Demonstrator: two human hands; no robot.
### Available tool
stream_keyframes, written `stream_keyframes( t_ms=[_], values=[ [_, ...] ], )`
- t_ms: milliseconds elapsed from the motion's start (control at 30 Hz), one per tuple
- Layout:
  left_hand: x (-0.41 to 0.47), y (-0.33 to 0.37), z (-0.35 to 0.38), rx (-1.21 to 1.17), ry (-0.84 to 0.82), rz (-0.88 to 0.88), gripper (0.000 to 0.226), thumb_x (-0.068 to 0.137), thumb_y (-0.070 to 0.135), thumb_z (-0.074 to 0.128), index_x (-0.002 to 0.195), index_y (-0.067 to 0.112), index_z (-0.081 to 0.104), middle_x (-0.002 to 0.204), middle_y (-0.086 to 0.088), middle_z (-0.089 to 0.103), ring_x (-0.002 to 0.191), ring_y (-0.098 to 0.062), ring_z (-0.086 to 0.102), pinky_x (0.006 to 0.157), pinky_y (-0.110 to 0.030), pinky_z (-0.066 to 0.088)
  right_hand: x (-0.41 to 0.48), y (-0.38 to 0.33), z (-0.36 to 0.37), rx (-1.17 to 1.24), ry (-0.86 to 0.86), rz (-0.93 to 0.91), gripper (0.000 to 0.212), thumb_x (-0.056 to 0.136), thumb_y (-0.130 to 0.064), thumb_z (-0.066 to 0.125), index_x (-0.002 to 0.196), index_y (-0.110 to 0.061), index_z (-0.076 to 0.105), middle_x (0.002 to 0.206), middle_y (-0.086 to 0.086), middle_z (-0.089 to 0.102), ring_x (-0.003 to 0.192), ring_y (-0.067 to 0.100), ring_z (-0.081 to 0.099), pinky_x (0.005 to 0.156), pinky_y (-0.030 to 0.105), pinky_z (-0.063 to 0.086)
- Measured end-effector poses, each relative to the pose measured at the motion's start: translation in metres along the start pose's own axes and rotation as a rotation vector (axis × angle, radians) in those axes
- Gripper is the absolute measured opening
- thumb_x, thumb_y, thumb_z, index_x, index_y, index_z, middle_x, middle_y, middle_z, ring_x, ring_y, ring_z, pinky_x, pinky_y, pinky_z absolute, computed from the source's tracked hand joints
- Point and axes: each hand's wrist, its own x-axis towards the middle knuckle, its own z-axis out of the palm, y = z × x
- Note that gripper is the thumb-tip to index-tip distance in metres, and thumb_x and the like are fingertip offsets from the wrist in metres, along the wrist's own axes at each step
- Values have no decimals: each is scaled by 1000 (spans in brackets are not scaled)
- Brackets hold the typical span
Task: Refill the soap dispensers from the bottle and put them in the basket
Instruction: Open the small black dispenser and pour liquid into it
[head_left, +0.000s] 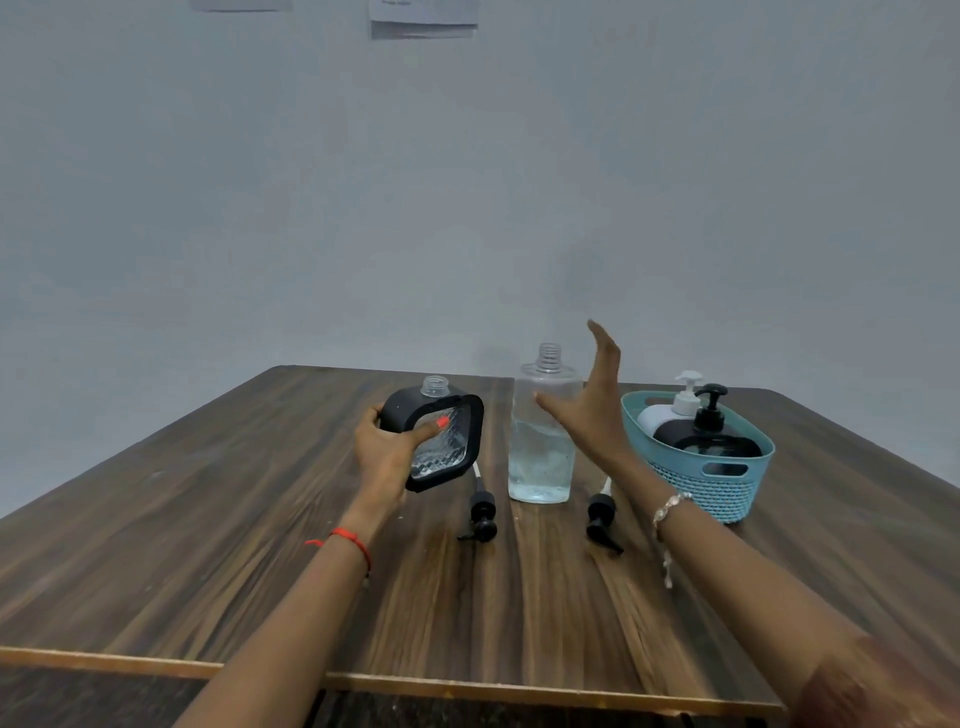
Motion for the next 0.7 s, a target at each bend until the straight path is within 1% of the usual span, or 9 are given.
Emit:
stream_keyframes(
  t_ms=[67,133,233,300,367,433,500,600,700],
  values=[
    [1,3,-2,-4,0,0,47,60,-1,83,97,9,55,81,-1,65,67,-11,63,45,-15,51,-17,-9,7,-149,-5,-336,54,72,-1,61,123,-6,46,128,12,44,123,13,37,101,41,44],
    [2,5,-4,1,6,4,47,60,0,83,98,9,56,84,-4,66,69,-14,64,50,-20,53,-38,-10,16,-311,-244,-600,41,70,14,53,106,-3,60,115,16,58,112,19,50,85,43,53],
    [3,6,-5,3,19,10,48,61,0,83,100,8,55,93,-10,67,79,-23,65,66,-32,55,-65,1,31,-500,-747,-658,48,79,15,41,119,-7,56,128,12,53,116,27,52,88,40,51],
    [2,7,-5,3,31,16,49,61,1,83,101,7,55,95,-12,67,83,-26,65,73,-37,55,-72,10,43,-599,-873,-692,46,85,11,42,125,-9,52,134,10,49,123,26,45,91,40,47],
    [1,8,-6,-1,39,23,49,60,0,83,99,7,55,96,-13,66,84,-27,64,74,-38,54,-71,9,49,-668,-922,-715,34,91,1,42,122,-6,53,125,10,55,119,26,46,87,38,47],
    [0,9,-7,-14,36,21,48,60,0,83,98,7,55,94,-13,66,84,-28,64,75,-39,55,-63,5,50,-624,-920,-646,29,90,0,44,116,-4,57,116,12,59,113,25,50,84,36,46],
    [1,9,-8,-26,29,13,48,60,-1,83,97,8,54,94,-12,66,85,-29,65,76,-40,55,-54,-6,44,-415,-865,-473,27,82,4,52,107,-1,62,105,11,63,99,22,56,79,29,46],
    [4,11,-8,-22,17,15,48,60,-1,83,98,8,54,98,-14,67,88,-31,65,80,-43,55,-33,-35,25,3,-564,-177,13,73,3,65,85,-1,68,76,6,65,66,10,56,60,16,43],
    [3,14,-4,-37,-9,12,45,59,0,83,92,12,55,94,-11,67,85,-30,66,78,-42,56,0,-65,3,362,-254,24,17,75,2,68,85,-11,71,77,-4,69,66,0,64,61,12,49]
  ],
)
